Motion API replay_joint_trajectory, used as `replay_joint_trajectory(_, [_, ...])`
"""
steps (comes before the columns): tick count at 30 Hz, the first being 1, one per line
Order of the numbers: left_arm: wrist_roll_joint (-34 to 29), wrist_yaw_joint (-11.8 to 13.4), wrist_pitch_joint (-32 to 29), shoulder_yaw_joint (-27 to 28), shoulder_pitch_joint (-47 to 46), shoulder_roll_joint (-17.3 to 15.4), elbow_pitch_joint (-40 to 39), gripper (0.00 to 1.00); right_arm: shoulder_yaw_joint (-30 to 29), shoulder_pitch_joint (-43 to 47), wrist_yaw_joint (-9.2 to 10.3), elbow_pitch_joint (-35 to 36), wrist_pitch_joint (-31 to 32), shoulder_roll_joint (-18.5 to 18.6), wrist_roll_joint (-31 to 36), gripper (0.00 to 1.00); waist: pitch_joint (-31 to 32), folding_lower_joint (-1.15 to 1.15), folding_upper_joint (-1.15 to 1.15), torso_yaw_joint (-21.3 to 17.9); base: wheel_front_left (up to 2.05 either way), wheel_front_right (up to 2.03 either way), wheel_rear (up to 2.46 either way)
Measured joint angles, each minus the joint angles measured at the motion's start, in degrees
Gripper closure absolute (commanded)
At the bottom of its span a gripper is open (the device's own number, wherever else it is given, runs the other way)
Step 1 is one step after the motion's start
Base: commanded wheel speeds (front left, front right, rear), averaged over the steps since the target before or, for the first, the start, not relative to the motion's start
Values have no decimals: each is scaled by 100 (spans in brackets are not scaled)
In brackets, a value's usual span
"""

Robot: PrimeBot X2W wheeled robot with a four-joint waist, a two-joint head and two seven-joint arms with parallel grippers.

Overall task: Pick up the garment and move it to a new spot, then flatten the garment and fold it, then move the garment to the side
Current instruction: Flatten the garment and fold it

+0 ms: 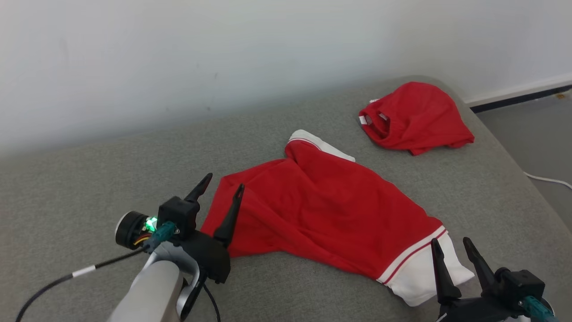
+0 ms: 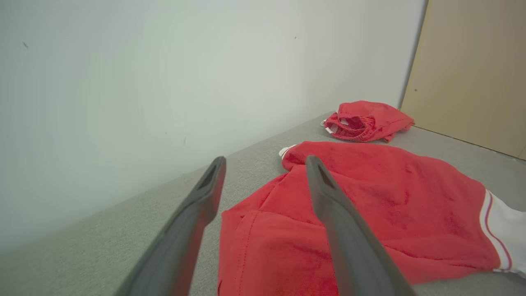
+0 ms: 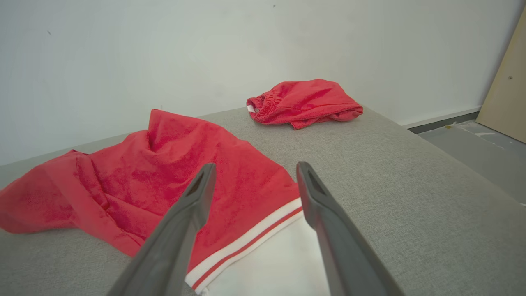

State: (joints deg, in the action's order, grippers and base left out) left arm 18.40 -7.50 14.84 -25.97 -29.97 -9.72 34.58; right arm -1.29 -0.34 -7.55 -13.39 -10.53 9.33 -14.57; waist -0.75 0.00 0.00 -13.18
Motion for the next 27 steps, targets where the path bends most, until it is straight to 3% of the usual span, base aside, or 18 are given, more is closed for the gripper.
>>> replay_joint_trajectory(10, [921, 0, -338, -748, -931, -207, 1691, 0, 125, -310, 0, -325, -180, 25, -41, 0, -297, 0, 0, -541, 0, 0, 0])
replay_joint_trajectory(18, [1537, 0, -545, -1098, -1020, -147, 2430, 2, 99, -338, 0, -442, -260, 74, -40, 0, -428, 1, 1, -673, 0, 0, 0])
replay_joint_trajectory(19, [1594, 0, -563, -1173, -1026, -146, 2470, 79, 118, -361, 0, -434, -265, 77, -36, 0, -424, 0, 1, -668, 0, 0, 0])
replay_joint_trajectory(20, [1599, 0, -543, -1249, -1034, -146, 2501, 100, 119, -385, 0, -427, -279, 80, -36, 0, -417, 0, 0, -661, 0, 0, 0])
replay_joint_trajectory(27, [1913, 0, -297, -1513, -1118, -147, 2614, 100, 69, -394, 0, -431, -293, 143, 4, 0, -323, 0, 1, -544, 0, 0, 0])
